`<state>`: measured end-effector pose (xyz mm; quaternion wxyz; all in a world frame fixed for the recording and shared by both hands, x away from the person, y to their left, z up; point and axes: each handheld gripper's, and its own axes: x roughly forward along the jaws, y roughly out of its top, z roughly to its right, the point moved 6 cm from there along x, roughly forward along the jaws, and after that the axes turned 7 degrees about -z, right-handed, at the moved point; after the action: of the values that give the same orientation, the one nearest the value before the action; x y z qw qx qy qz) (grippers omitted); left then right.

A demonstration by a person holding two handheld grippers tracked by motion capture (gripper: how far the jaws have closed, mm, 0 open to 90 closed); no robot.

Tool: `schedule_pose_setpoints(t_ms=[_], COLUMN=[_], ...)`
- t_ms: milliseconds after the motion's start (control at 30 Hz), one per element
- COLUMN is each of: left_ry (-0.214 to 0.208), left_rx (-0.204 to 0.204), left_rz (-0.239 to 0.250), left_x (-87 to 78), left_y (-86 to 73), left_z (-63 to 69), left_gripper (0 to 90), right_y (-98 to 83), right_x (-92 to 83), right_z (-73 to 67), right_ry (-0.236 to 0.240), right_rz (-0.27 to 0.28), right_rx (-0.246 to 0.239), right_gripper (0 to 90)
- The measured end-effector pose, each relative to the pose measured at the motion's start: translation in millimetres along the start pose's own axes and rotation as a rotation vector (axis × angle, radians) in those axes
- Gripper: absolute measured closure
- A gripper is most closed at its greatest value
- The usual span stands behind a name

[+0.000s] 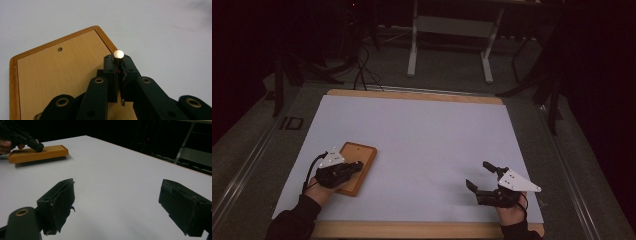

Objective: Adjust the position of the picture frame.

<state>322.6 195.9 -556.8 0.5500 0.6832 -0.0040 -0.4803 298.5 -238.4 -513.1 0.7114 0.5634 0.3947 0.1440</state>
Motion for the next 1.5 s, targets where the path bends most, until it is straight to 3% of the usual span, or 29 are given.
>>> schedule_pose_setpoints(t_ms=[667,1000,1500], left_ry=[-0.087,-0.135,-0.195], left_rx=[0.069,0.128,0.202], left_rz=[0.034,0.024,-0.029], left_x=[-7.3,8.4,46.7], left_y=[39.3,67.4,89.1], left_z=[28.8,47.4,70.8], left_gripper=[85.2,85.1,85.1], right_y=[1.5,2.1,1.1], right_x=[-2.2,-4.9,-6.8], right_z=[0.3,2.0,3.7], right_ry=[-0.015,-0.022,-0.011], right_rz=[0.012,0.019,0.021], right_rx=[-0.007,-0.005,0.007], right_gripper=[12.7,12.8,12.8])
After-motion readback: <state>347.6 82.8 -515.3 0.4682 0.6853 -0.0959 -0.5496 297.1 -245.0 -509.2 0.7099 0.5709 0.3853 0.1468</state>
